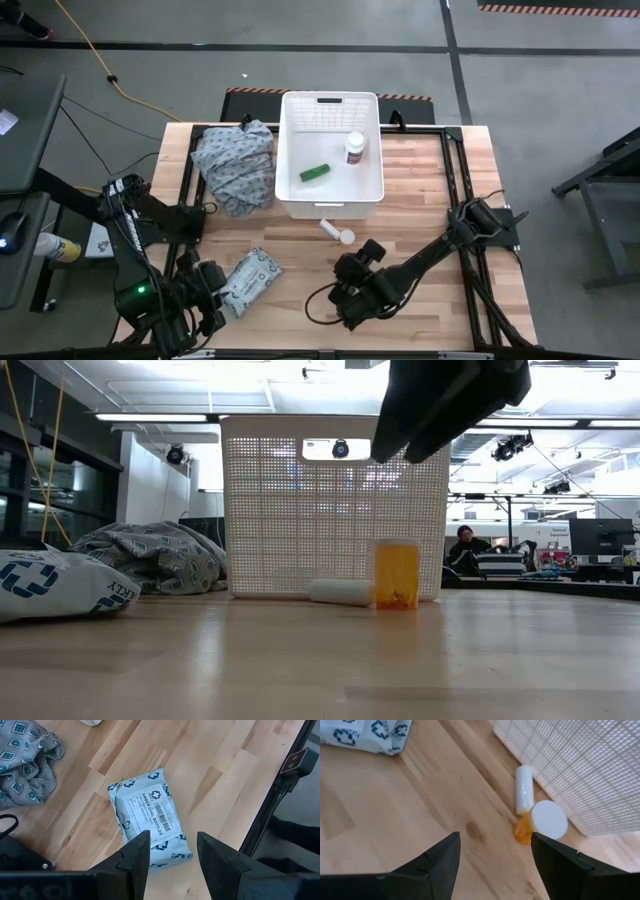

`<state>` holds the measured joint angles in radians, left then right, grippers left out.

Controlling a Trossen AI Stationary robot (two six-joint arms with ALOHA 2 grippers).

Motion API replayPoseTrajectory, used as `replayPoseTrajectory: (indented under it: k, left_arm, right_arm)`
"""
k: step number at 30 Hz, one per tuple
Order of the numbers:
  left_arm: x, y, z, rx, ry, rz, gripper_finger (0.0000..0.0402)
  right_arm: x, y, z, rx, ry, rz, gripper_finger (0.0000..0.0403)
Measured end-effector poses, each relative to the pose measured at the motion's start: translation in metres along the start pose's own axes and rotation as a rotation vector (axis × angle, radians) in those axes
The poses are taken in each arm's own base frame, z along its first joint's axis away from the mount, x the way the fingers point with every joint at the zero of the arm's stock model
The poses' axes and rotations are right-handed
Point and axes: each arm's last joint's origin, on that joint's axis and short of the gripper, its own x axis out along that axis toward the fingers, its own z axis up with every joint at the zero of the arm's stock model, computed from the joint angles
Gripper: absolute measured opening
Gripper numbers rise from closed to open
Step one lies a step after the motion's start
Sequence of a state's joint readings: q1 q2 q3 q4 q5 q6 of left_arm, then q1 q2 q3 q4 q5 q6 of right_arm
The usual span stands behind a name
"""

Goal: Pick & place medical supplies in basket/bin
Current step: Put the orange pill bottle into the white bin

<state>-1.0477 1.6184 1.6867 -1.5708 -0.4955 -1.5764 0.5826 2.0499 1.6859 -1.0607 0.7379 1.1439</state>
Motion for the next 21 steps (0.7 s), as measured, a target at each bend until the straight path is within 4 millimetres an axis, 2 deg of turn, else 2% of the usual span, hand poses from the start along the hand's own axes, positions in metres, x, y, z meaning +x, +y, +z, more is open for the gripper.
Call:
replayPoseTrajectory:
  k: [4,10,21]
  left_arm:
    - [0.0,0.0,0.0,0.0,0.007,0.0,0.0195]
    - [0.0,0.0,0.0,0.0,0.007,0.0,0.0195]
    - [0.0,0.0,-0.002,-0.078,0.071,0.002,0.0195]
  right_arm:
    - [0.0,0.004,0.001,0.031,0.005,0.037,0.0234]
    - [0.005,0.009,0.009,0.169,0.033,0.112,0.0233]
    - [0.026,0.0,0.032,0.313,0.059,0.117,0.0225]
